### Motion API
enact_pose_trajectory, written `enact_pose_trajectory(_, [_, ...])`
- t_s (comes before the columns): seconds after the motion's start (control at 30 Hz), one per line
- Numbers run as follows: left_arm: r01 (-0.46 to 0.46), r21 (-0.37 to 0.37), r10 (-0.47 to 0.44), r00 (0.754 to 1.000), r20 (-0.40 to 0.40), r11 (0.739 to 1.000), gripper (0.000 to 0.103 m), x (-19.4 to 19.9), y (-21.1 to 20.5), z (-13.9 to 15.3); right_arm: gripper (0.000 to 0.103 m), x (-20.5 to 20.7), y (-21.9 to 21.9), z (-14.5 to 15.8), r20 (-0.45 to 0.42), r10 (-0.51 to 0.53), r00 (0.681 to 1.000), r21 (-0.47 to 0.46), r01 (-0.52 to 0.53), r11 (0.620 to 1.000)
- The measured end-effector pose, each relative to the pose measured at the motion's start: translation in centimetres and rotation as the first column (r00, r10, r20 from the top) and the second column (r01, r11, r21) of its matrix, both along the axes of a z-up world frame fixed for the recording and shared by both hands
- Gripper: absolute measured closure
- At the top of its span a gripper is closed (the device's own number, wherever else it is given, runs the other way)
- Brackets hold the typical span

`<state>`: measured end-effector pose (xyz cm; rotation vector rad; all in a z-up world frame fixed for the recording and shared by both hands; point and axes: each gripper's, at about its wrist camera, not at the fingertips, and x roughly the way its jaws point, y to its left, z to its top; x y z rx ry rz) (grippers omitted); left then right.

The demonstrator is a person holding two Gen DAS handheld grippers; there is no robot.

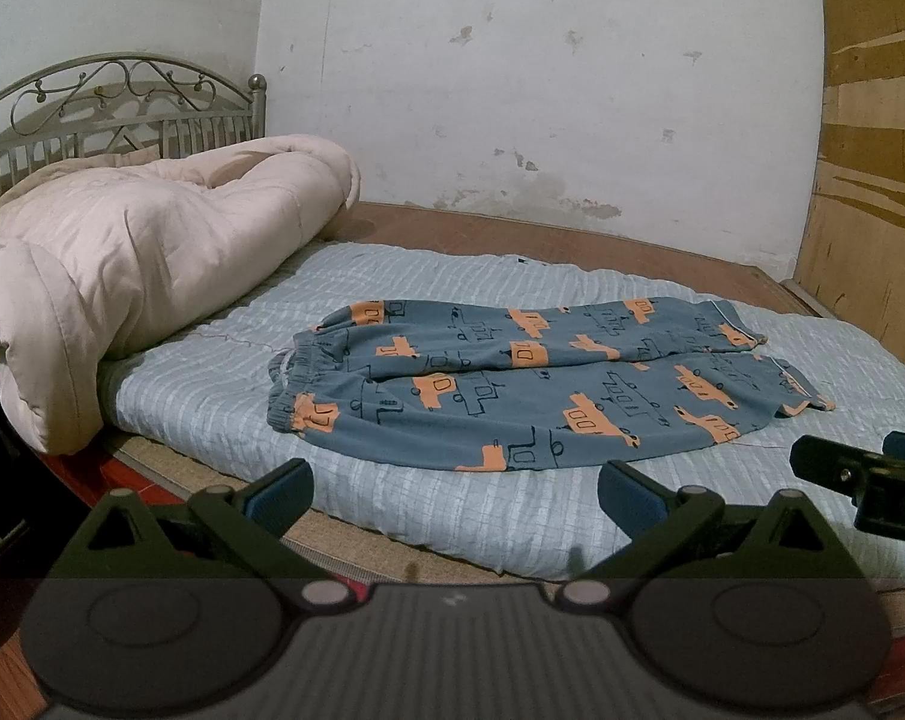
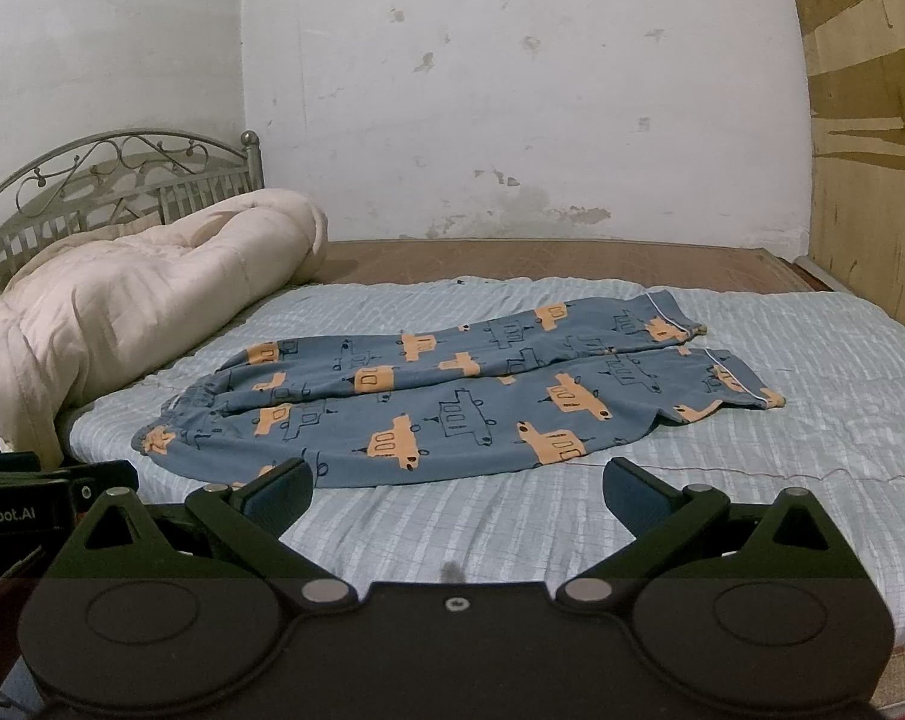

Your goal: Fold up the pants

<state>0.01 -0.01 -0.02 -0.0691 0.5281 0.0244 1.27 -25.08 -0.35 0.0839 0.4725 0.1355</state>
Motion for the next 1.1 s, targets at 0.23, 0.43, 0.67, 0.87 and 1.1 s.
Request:
enact_pose_trajectory(0.23, [0.0, 0.001, 0.0, 1.0, 0.0, 1.0, 0.001, 0.01, -0.01, -0.01, 0.001, 0.03, 0.07, -0.01, 0.0, 0.001, 1.0, 0.0, -0.001, 1.0])
enact_pose_trajectory(0.43, [-0.001, 0.001, 0.001, 1.0, -0.002, 1.0, 0.001, 0.02, -0.26, 0.17, 0.001, 0.06, 0.1, -0.04, 0.003, 0.003, 1.0, 0.001, -0.003, 1.0])
enact_pose_trajectory(0.67, [0.0, 0.001, 0.0, 1.0, -0.002, 1.0, 0.001, 0.02, -0.33, 0.21, 0.001, 0.05, 0.07, -0.05, 0.002, -0.001, 1.0, 0.001, 0.001, 1.0])
enact_pose_trajectory(0.87, [-0.001, 0.002, 0.001, 1.0, -0.002, 1.0, 0.001, 0.03, -0.35, 0.22, 0.001, 0.15, 0.04, -0.15, 0.002, -0.001, 1.0, 0.002, 0.001, 1.0])
enact_pose_trajectory(1.1, [0.0, 0.002, 0.0, 1.0, -0.003, 1.0, 0.001, 0.04, -0.34, 0.21, 0.001, 0.15, 0.03, -0.19, 0.002, -0.002, 1.0, 0.001, 0.002, 1.0])
